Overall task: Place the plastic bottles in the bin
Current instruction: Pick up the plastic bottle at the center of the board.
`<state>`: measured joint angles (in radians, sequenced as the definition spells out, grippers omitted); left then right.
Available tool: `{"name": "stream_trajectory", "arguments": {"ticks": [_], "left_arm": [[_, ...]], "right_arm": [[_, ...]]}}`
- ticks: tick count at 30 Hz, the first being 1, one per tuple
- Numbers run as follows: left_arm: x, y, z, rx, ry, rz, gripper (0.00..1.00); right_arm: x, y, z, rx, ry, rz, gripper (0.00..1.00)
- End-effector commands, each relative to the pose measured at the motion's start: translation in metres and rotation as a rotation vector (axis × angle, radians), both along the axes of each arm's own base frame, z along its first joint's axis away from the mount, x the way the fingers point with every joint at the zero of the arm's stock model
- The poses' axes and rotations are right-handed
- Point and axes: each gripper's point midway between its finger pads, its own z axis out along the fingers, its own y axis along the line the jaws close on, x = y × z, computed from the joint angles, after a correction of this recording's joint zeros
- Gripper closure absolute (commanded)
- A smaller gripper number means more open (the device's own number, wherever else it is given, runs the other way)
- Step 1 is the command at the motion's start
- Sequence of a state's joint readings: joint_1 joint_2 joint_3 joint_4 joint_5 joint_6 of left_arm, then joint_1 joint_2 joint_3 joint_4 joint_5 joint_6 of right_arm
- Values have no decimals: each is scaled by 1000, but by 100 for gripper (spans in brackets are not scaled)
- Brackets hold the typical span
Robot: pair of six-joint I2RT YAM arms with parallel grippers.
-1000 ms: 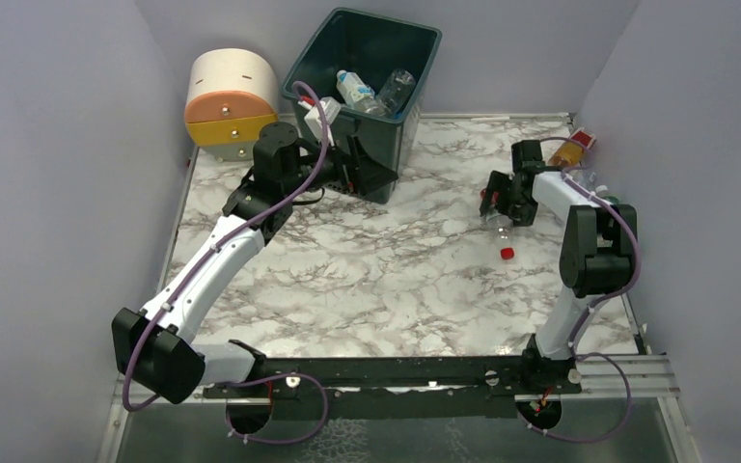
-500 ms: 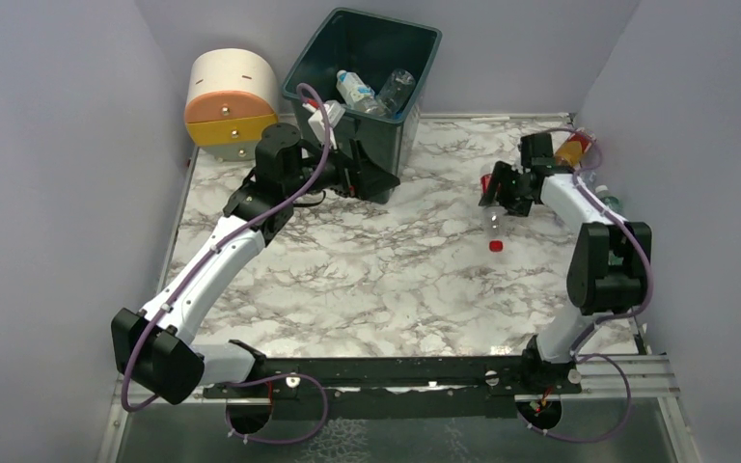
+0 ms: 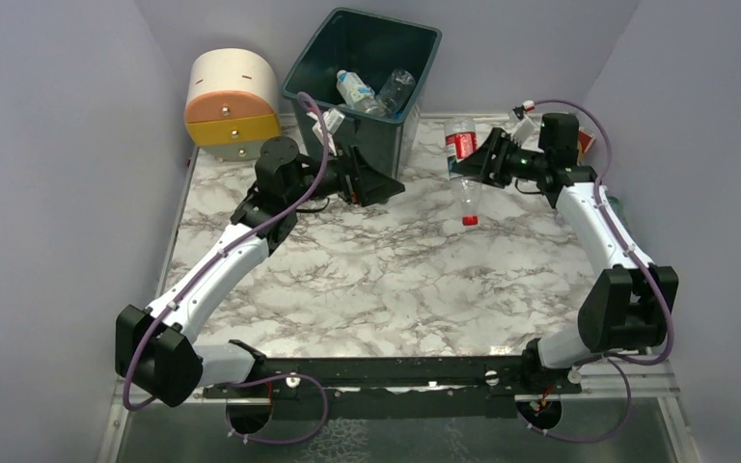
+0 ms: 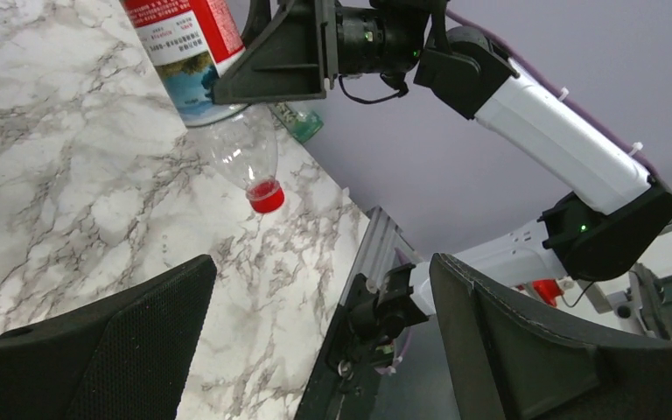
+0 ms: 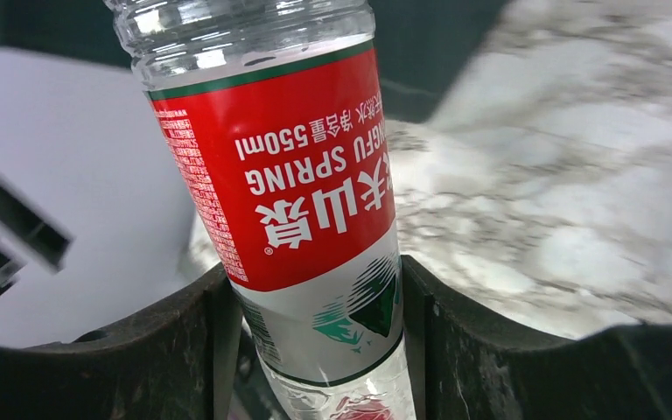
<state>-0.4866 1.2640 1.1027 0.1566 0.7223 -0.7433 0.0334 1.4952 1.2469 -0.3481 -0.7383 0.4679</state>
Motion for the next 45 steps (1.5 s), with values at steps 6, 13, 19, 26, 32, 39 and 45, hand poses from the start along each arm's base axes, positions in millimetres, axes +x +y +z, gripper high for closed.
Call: {"name": "stream_trajectory", "arguments": {"ticks": [6,13,19,26,32,39,45], "left_arm": [[-5,-5,27,-93,-87,-16,1],[-4,-6,30,-92,-126,6,1],[-2,-1,29,-84,-151,51,1],[3,3,38,-85,-184,98,1],[4,0,49,-110,-196,91,1],[6,-1,47,-111,-187,95,5],[8,-2,44,-111,-174,101,18]], "right_arm": [[-67,75,71,203,-99,347,38],[-103,107,87,226,-109,441,38],[-119,118,101,239,-127,478,38],[-134,127,109,244,-130,515,38],[-149,144,109,253,-131,551,38],[-150,149,114,257,-142,558,38],[-152,151,111,257,-138,560,38]]}}
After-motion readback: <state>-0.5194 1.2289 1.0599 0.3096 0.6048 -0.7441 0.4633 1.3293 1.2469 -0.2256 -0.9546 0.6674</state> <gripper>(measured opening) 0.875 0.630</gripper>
